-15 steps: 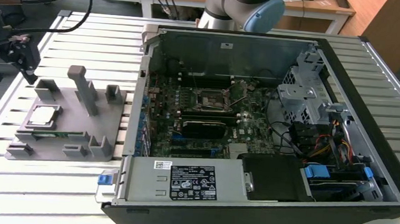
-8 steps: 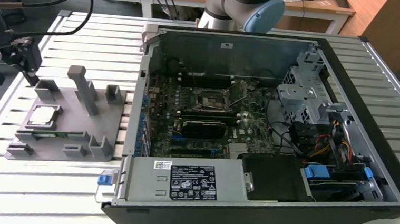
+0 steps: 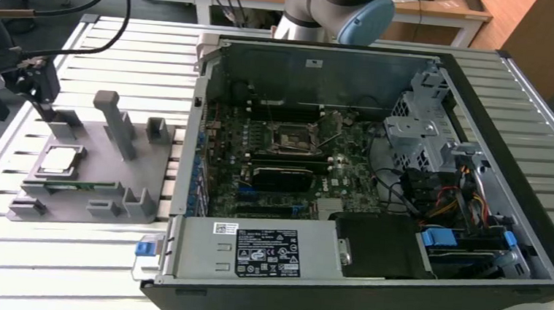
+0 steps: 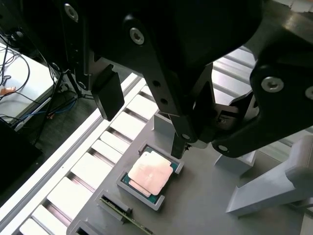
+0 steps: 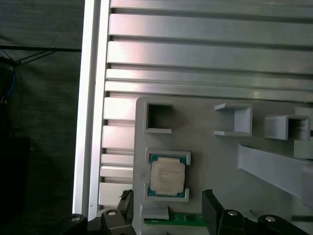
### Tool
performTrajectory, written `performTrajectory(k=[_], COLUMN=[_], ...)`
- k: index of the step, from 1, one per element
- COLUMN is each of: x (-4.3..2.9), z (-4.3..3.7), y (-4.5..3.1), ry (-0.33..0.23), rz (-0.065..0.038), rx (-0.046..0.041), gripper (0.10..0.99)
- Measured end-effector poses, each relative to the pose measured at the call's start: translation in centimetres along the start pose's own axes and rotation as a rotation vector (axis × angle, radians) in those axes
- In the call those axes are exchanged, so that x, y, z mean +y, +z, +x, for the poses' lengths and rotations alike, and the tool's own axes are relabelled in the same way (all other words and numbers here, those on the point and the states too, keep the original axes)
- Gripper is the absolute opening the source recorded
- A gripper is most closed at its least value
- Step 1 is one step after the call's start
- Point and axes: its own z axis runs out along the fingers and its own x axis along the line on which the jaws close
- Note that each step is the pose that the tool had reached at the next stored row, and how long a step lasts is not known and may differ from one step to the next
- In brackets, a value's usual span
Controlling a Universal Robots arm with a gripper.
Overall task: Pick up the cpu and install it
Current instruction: 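Pick up the cpu and move it towards the insertion slot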
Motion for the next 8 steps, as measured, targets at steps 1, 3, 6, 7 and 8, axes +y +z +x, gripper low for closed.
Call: performTrajectory(k=[1,3,6,7,8], x=[0.0,-0.01,-0.02,-0.02,-0.03], z=[0.0,0.0,0.0,0.0,-0.01], y=[0.07,0.23,0.54,0.65,0.76], ry=[0.0,0.0,0.0,0.0,0.0], rz=[0.0,0.0,0.0,0.0,0.0], rx=[0.0,0.0,0.0,0.0001,0.0], gripper=[0.663,0.663,0.663,0.663,0.663])
